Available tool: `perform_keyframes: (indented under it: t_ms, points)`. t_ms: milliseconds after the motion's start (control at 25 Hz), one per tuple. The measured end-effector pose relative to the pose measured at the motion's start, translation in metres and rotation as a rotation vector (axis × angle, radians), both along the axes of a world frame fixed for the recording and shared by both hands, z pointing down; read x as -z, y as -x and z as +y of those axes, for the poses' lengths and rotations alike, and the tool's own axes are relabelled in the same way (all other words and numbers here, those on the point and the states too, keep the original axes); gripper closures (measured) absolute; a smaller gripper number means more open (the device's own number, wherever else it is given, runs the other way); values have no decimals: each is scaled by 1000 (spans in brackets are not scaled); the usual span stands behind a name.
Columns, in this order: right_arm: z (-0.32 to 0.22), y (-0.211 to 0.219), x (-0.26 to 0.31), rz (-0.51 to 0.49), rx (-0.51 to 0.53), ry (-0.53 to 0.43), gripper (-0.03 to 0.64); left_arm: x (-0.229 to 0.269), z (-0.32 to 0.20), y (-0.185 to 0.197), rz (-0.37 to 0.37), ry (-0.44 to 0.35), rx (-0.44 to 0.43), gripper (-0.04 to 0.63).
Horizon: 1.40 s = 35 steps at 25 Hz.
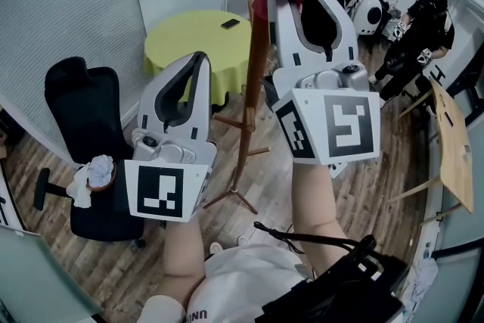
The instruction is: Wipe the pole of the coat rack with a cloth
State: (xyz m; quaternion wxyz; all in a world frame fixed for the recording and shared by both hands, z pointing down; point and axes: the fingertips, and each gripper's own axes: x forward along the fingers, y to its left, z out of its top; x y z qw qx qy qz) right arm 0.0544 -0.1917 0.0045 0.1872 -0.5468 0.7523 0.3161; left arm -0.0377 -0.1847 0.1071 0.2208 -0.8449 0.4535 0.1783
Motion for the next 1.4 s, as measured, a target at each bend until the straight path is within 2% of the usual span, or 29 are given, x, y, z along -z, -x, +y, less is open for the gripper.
perform_keyframes:
  t_ms: [1400]
  points:
    - [-20,-4,-41,27,-31,118,537,-15,-1,3,6,38,5,581]
